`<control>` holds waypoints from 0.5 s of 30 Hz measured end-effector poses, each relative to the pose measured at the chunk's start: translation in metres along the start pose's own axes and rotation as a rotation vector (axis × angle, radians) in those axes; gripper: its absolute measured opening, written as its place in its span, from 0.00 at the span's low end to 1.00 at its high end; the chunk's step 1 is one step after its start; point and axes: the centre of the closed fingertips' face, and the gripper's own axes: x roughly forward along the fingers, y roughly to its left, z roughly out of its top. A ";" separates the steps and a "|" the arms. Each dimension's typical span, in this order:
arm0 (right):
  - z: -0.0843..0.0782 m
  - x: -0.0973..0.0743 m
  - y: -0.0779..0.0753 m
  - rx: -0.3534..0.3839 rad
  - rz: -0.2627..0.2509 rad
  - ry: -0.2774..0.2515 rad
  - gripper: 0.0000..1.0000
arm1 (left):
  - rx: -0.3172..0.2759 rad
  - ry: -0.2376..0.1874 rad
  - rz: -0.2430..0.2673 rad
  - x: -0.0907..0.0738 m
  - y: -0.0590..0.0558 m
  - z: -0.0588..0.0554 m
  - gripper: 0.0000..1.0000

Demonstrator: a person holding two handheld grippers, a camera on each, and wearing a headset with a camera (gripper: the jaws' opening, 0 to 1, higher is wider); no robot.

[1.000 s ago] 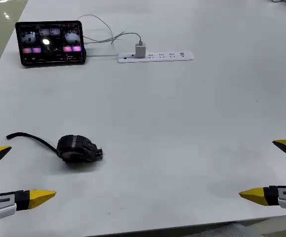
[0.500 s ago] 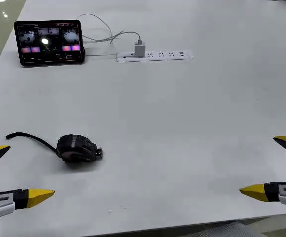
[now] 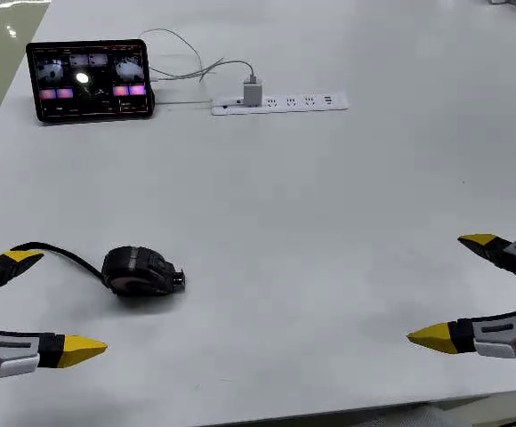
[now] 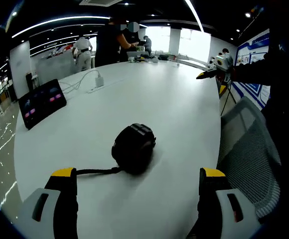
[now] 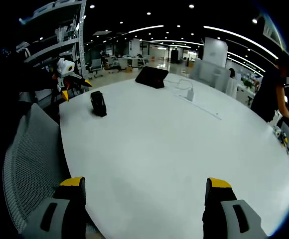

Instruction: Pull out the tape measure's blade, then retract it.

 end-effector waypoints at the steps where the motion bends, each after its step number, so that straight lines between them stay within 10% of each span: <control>1: 0.001 0.002 0.000 -0.005 0.004 -0.001 0.99 | 0.012 0.009 -0.005 0.002 0.000 0.000 1.00; 4: 0.006 0.010 0.001 -0.018 0.022 0.002 0.99 | 0.105 0.084 -0.020 0.009 0.005 -0.007 1.00; 15: 0.021 0.037 0.010 -0.067 0.082 -0.002 0.99 | 0.197 0.154 -0.116 0.032 0.006 0.003 1.00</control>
